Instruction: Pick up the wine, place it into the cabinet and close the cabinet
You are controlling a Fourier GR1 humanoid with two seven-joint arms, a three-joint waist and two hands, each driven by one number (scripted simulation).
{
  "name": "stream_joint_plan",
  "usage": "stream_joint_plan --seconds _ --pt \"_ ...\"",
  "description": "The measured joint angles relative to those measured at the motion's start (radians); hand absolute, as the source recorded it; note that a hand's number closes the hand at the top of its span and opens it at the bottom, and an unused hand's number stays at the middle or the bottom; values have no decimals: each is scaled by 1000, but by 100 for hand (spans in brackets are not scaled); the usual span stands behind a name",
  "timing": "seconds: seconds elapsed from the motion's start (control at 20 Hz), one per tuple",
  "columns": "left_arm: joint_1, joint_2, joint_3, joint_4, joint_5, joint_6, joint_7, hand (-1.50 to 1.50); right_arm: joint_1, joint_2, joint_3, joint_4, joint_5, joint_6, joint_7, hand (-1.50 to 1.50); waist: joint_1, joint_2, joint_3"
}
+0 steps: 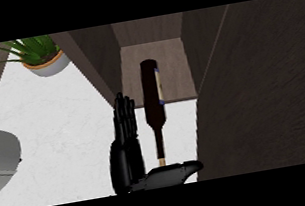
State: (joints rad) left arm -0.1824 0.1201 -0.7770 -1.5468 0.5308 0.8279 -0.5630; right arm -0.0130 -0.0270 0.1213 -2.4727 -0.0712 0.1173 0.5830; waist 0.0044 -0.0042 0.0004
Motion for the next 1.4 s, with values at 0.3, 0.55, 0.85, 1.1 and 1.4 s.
stream_joint_plan --seconds 0.3,0.55,0.85,1.1,1.4 --pt "136 85 -27 -191 -40 -16 11 -150 -18 -16 -15 -1 -14 20 32 -150 -1 1 0" --pt "216 188 -24 -295 -38 -93 12 -150 -2 -13 21 5 -28 53 46 150 -1 1 0" --pt "315 302 6 -386 -15 -203 -6 -150 15 -33 48 -2 -47 100 75 150 -3 2 0" --pt "358 374 77 -439 17 -270 4 -150 34 -30 70 0 -63 129 87 150 -3 2 0" --pt "428 445 174 -491 71 -333 -14 -150 101 15 179 -2 -85 113 147 150 -3 0 0"
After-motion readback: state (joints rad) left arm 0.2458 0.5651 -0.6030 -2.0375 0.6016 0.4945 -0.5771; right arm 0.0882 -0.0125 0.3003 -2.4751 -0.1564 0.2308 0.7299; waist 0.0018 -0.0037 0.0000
